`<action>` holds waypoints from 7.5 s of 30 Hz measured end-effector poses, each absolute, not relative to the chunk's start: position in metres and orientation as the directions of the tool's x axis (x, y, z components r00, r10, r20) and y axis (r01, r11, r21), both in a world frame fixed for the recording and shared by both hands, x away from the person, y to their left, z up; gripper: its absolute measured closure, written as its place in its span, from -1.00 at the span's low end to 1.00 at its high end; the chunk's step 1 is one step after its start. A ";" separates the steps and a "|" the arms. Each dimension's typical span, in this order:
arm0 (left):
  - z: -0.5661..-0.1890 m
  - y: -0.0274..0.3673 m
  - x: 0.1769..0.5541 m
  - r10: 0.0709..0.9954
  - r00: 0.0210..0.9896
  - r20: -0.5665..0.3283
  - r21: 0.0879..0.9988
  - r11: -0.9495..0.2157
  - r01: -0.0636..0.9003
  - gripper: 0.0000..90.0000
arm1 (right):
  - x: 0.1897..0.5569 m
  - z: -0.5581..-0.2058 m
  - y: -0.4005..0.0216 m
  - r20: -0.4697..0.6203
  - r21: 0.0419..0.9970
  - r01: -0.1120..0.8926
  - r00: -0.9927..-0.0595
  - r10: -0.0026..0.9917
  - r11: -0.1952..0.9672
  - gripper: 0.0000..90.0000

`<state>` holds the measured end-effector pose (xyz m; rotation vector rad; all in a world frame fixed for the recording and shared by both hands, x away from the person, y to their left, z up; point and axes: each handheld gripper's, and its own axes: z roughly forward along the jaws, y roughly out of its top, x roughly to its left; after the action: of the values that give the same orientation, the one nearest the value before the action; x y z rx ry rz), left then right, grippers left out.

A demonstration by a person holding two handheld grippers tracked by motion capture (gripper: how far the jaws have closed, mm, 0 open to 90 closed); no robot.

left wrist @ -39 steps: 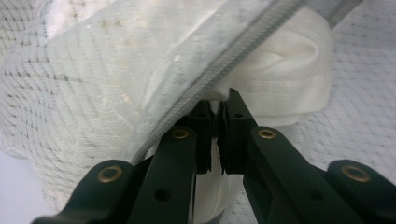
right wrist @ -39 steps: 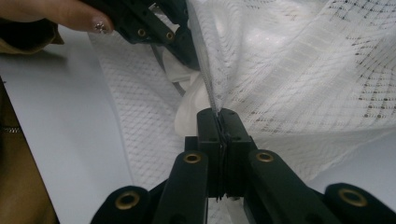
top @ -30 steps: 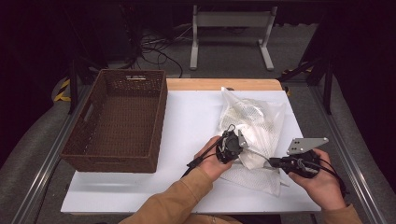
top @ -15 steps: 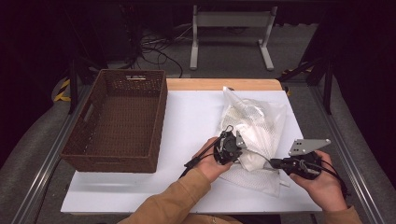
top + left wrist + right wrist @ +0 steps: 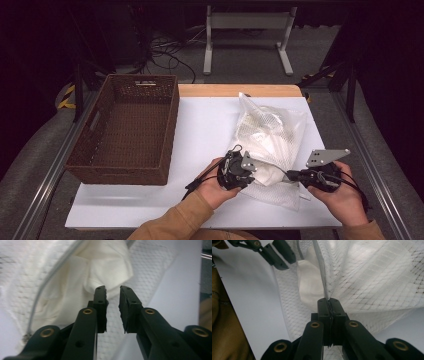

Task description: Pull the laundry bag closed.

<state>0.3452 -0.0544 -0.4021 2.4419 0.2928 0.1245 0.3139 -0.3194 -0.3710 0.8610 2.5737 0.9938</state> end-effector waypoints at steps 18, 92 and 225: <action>-0.438 -0.104 0.374 0.216 0.976 0.006 0.622 -0.765 0.165 0.96 | 0.315 -0.377 -0.319 -0.005 0.670 0.445 -0.798 0.602 0.594 0.98; -0.441 0.027 0.377 0.510 0.859 -0.054 0.541 -0.708 0.454 0.17 | 0.354 -0.421 -0.239 -0.070 0.599 0.391 -0.843 0.533 0.699 0.76; -0.430 0.076 0.339 0.534 0.839 -0.105 0.608 -0.633 0.479 0.24 | 0.409 -0.419 -0.125 0.014 0.466 0.347 -0.922 0.386 0.814 0.45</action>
<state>0.3385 0.0756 -0.4298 2.3686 0.7356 0.1109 0.4086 -0.1253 -0.4191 0.5903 2.9140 0.7252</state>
